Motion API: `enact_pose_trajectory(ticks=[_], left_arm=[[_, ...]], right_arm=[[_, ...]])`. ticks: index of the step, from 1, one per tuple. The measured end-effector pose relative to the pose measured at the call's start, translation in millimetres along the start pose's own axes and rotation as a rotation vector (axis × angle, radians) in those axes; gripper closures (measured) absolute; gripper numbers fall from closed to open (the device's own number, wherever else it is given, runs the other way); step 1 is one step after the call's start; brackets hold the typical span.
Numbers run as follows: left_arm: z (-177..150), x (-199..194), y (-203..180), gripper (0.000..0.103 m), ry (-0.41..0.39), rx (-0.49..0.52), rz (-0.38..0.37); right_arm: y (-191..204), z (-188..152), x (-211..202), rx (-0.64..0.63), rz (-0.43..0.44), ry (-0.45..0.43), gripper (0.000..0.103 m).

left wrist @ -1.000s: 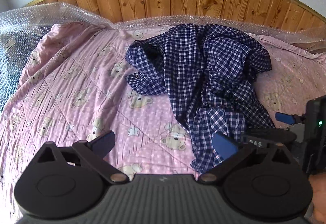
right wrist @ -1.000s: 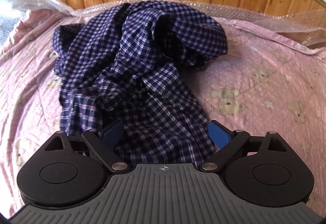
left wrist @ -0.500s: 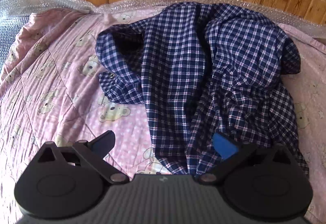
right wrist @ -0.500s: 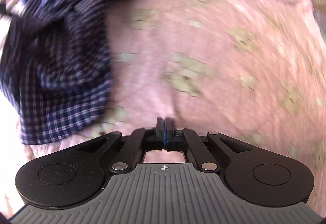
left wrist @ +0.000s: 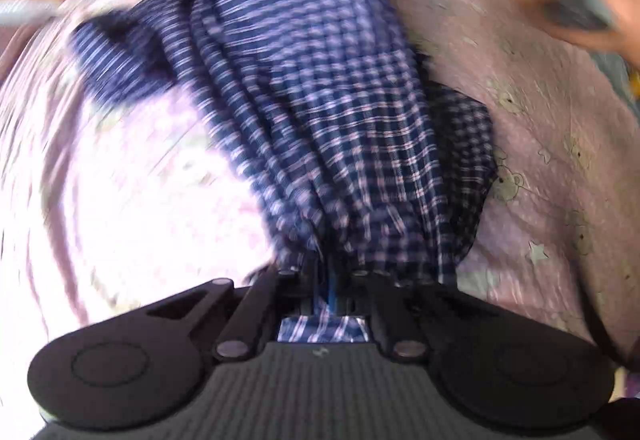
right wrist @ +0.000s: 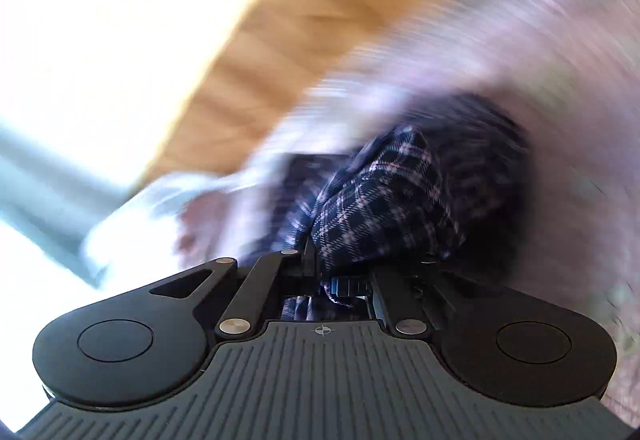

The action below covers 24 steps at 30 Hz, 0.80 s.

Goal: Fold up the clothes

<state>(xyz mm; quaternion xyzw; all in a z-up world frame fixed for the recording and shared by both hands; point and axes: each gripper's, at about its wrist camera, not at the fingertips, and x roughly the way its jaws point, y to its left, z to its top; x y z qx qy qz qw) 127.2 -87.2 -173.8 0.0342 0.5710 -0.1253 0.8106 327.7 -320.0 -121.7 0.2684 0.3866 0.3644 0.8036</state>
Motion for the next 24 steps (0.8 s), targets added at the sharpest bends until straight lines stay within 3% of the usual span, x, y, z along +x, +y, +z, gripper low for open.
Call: enact_pose_trajectory(ticks=[1,2,3,4,5,7,9,10,11,12,13,15,17,18,19,20,21,22,24], left_arm=[[-9.3,-9.5,18.9,0.078,-0.019,-0.061,0.027],[-18.7,-18.9,37.8,0.063,-0.038,-0.121,0.054],[-24.1,-26.4,55.4,0.058,-0.056,-0.170,0.083],[-23.8,-31.1,71.2,0.050,-0.072,-0.202,0.116],[-20.5,-34.4,85.0,0.043,-0.087,-0.228,0.146],[1.6,-35.0,101.5,0.034,-0.135,-0.232,0.183],[35.0,-31.4,107.0,0.025,-0.208,-0.188,0.211],[55.3,-27.7,105.5,0.015,-0.252,-0.155,0.228],[81.2,-20.8,101.8,0.008,-0.293,-0.125,0.249],[108.8,-11.5,96.5,0.005,-0.323,-0.101,0.268],[136.4,-2.1,91.3,0.003,-0.353,-0.077,0.288],[185.9,20.6,81.9,0.000,-0.382,-0.041,0.314],[213.8,58.1,76.8,0.000,-0.296,-0.052,0.287],[227.8,76.8,74.3,0.002,-0.253,-0.057,0.273],[241.8,95.5,71.8,0.021,-0.210,-0.062,0.260],[255.7,114.3,69.3,0.082,-0.167,-0.067,0.246],[261.2,125.2,68.8,0.097,-0.133,-0.083,0.257],[254.1,119.8,71.1,0.102,-0.143,-0.114,0.296],[225.5,69.3,79.6,0.102,-0.328,-0.180,0.293]], right_arm=[[29.2,-12.5,-19.0,-0.115,0.057,0.039,0.102],[43.5,-31.5,-30.6,-0.187,0.044,0.099,0.102],[55.1,-51.8,-41.0,-0.252,0.017,0.164,0.102],[54.2,-73.6,-45.1,-0.287,-0.044,0.227,0.102],[43.2,-93.4,-46.5,-0.292,-0.133,0.286,0.095],[10.2,-114.3,-51.1,-0.223,-0.254,0.370,0.085],[-7.5,-107.5,-71.6,-0.122,-0.281,0.278,0.079],[-16.4,-97.8,-82.1,-0.050,-0.266,0.196,0.055],[-25.4,-87.0,-92.5,0.025,-0.247,0.108,0.023],[-33.3,-78.3,-99.6,0.087,-0.251,0.026,0.011],[-44.7,-70.1,-100.5,0.151,-0.264,-0.033,0.004],[-66.5,-55.1,-88.2,0.281,-0.281,-0.094,0.005],[-88.1,-42.8,-50.6,0.393,-0.261,-0.065,0.006],[-97.8,-42.9,-33.3,0.428,-0.240,-0.027,0.010],[-102.9,-44.0,-17.1,0.443,-0.214,0.014,0.028],[-102.4,-43.5,-6.2,0.431,-0.213,0.029,0.074],[-100.9,-42.8,3.8,0.414,-0.218,0.040,0.099],[-91.3,-38.4,1.1,0.361,-0.246,0.013,0.103],[-61.0,-28.1,-16.3,0.205,-0.287,-0.062,0.103]])
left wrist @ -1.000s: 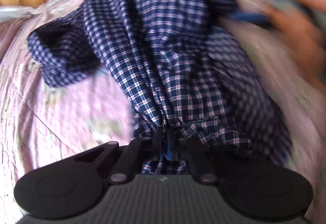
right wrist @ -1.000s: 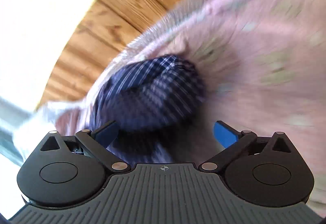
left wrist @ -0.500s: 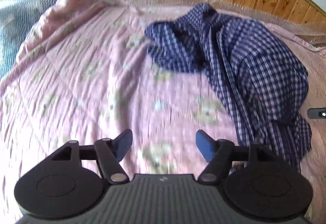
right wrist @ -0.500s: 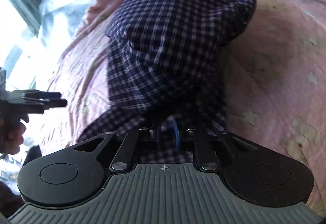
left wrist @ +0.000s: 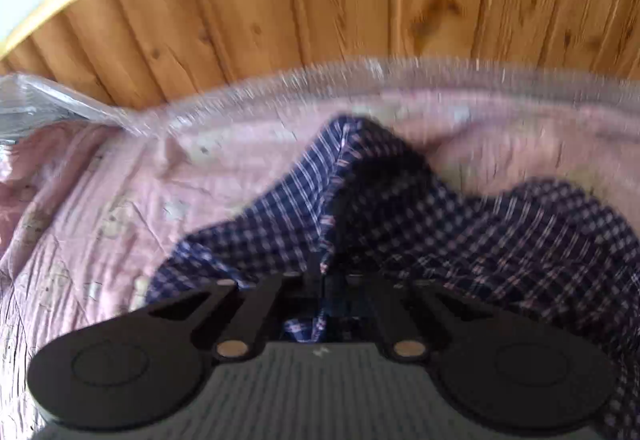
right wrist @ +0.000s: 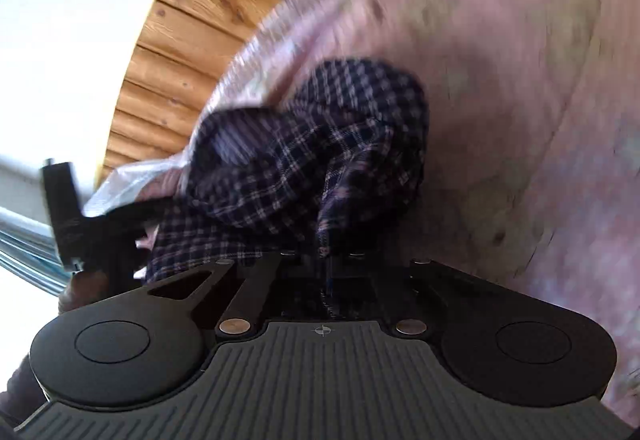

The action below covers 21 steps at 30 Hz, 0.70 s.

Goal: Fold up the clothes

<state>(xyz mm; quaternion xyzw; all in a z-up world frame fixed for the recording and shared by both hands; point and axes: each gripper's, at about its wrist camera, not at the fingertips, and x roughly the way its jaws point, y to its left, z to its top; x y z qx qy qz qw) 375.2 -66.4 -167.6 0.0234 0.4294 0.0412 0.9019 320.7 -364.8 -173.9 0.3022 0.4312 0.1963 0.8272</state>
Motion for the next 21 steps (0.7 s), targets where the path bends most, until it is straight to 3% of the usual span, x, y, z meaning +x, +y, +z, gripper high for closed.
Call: enact_pose_trajectory(ticks=[1,3,4,6,7,8,9,10,11,12,13,14,18,20,21], left_arm=[[-8.9,-30.0,19.9,0.102,-0.053,-0.062,-0.009],[-42.1,-83.3,63.8,0.102,-0.076,-0.169,-0.006],[-70.2,-102.0,82.4,0.102,-0.044,-0.176,0.032],[-131.3,-120.5,107.5,0.099,0.078,-0.147,0.124],[-166.0,-122.5,116.8,0.087,0.184,-0.105,0.153],[-192.5,-126.9,124.6,0.084,0.255,-0.065,0.171],[-207.3,-134.5,130.1,0.084,0.275,-0.029,0.170],[-222.0,-142.2,135.7,0.083,0.294,0.007,0.169],[-236.8,-149.9,141.3,0.075,0.314,0.043,0.168],[-245.9,-156.7,145.7,0.068,0.309,0.086,0.167],[-247.0,-162.2,148.5,0.050,0.269,0.138,0.166],[-248.0,-167.8,151.3,0.038,0.228,0.190,0.164],[-249.5,-167.6,155.7,0.037,0.127,0.426,0.129],[-256.3,-164.4,152.0,0.037,0.086,0.539,0.124],[-260.2,-162.9,150.0,0.037,0.066,0.594,0.125]], right_arm=[[19.8,0.4,-18.0,-0.103,0.011,-0.051,0.103],[72.1,-13.2,-53.8,-0.367,0.101,-0.114,0.103],[96.4,-27.2,-67.0,-0.490,0.157,-0.101,0.103],[128.7,-66.3,-73.6,-0.664,0.240,0.022,0.103],[133.7,-88.4,-67.8,-0.712,0.249,0.096,0.103],[130.2,-111.0,-56.8,-0.732,0.233,0.171,0.100],[121.9,-129.4,-42.8,-0.720,0.203,0.250,0.096],[111.4,-143.6,-33.1,-0.694,0.159,0.312,0.082],[102.9,-152.5,-31.9,-0.669,0.115,0.335,0.072],[98.7,-153.7,-38.8,-0.642,0.113,0.330,0.068],[95.2,-153.6,-46.9,-0.614,0.118,0.320,0.059],[97.2,-150.0,-57.3,-0.609,0.107,0.294,0.049],[122.2,-139.1,-78.4,-0.677,0.062,0.220,0.039],[142.0,-141.5,-73.8,-0.721,0.076,0.213,0.021],[152.2,-145.8,-70.8,-0.747,0.086,0.205,0.018]])
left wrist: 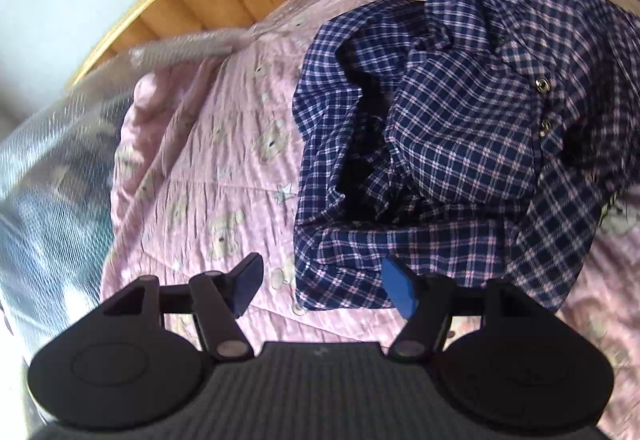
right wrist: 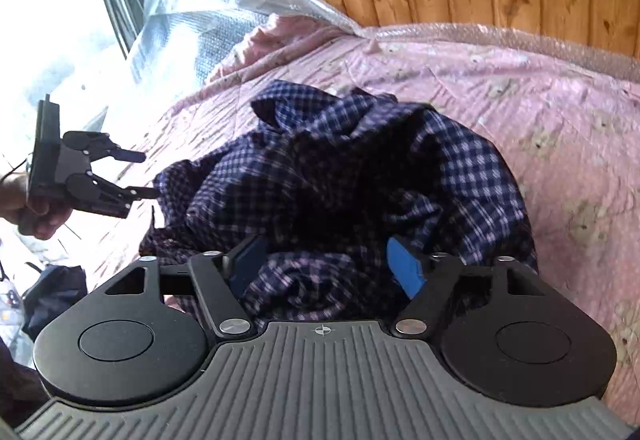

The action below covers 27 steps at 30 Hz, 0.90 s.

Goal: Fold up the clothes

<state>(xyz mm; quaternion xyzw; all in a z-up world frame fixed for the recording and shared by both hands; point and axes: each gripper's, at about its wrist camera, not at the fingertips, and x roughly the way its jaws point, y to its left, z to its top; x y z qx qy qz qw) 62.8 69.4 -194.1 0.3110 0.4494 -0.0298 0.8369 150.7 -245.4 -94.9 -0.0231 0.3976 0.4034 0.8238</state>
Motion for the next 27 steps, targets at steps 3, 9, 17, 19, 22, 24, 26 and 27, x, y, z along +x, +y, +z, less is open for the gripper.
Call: enact_pose_trajectory(ticks=[3,9,17,19,22,24,26,27], left_arm=[[-9.1,4.6,-15.7,0.035,-0.078,0.163,0.013],[-29.7,27.6,-67.9,0.035,-0.286,0.630,0.074],[-33.7,41.8,-66.3,0.036,-0.404,0.772,-0.013],[-38.3,42.3,-60.9,0.036,-0.401,0.797,-0.049],[-37.3,47.7,-64.4,0.038,-0.436,0.830,-0.055],[-31.8,50.8,-67.1,0.039,-0.450,0.837,-0.062],[-14.0,46.1,-60.8,0.098,-0.416,0.783,-0.108],[-6.9,36.4,-50.1,0.101,-0.428,0.733,-0.114]], right_arm=[[24.8,9.2,29.9,-0.038,-0.030,0.006,0.009],[15.0,-2.1,89.4,0.111,-0.069,0.254,0.097],[48.3,-42.1,-13.1,-0.068,-0.347,0.088,0.059],[82.8,-55.2,-17.1,-0.250,-0.335,0.084,0.028],[130.3,-80.4,11.1,-0.618,-0.367,0.094,0.002],[141.3,-95.3,41.8,-0.821,-0.427,0.133,0.003],[135.1,-95.8,61.7,-0.865,-0.458,0.181,0.034],[128.4,-90.2,66.3,-0.831,-0.449,0.215,0.051]])
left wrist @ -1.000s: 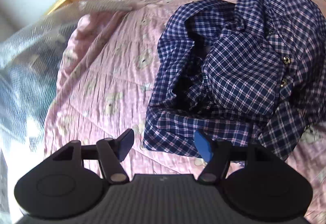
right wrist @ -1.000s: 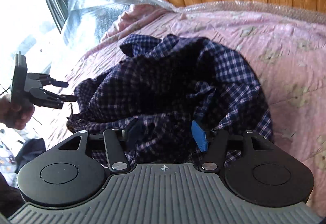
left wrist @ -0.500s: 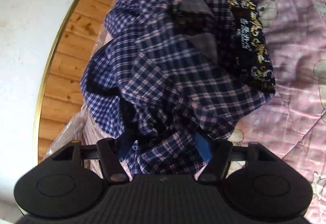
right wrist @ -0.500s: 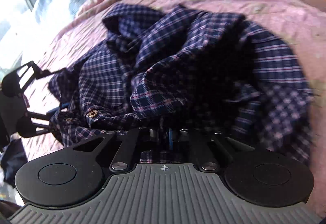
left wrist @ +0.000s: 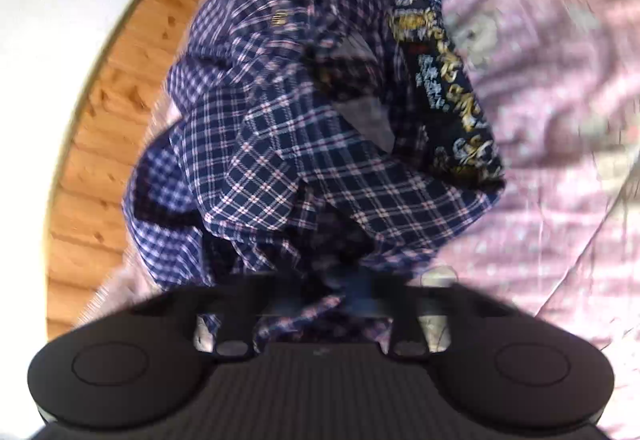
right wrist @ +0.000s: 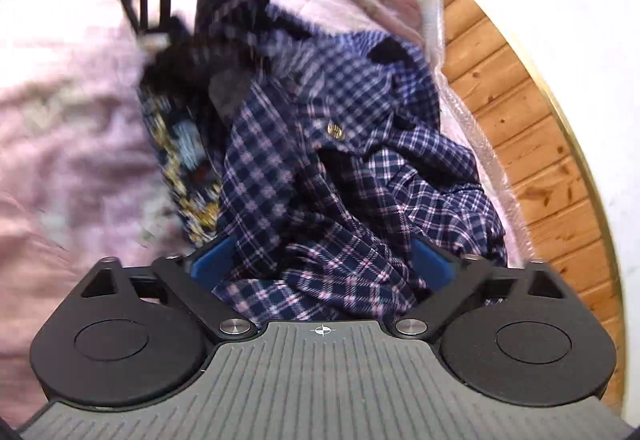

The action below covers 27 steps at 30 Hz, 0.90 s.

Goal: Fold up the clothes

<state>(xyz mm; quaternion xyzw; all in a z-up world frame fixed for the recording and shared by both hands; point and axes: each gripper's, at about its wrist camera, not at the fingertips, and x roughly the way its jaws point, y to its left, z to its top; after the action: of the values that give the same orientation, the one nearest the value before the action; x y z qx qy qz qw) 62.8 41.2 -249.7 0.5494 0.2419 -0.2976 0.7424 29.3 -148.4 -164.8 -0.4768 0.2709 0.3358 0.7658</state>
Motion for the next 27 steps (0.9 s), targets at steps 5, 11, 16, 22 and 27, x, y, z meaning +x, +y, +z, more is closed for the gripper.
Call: enact_pose_trajectory(ticks=[5,11,16,22,27], left_arm=[[3.6,-71.0,81.5,0.101,-0.108,-0.304,0.061],[-3.9,-166.5,186.9,0.101,-0.327,-0.769,0.080],[0.5,-88.2,160.4,0.101,-0.111,-0.761,0.036],[-11.8,-51.5,118.0,0.101,0.040,-0.731,0.036],[-29.8,-65.5,114.3,0.101,0.059,-0.763,0.035]], right_arm=[[-74.4,-0.3,-79.3,0.280,-0.040,-0.066,0.103],[-170.4,-15.4,-241.0,0.644,-0.211,-0.318,0.103],[-166.6,-14.7,-189.5,0.640,-0.077,-0.258,0.082],[-13.2,9.4,-73.4,0.236,0.019,-0.137,0.019],[72.4,26.2,-27.5,-0.224,-0.225,-0.173,0.002]])
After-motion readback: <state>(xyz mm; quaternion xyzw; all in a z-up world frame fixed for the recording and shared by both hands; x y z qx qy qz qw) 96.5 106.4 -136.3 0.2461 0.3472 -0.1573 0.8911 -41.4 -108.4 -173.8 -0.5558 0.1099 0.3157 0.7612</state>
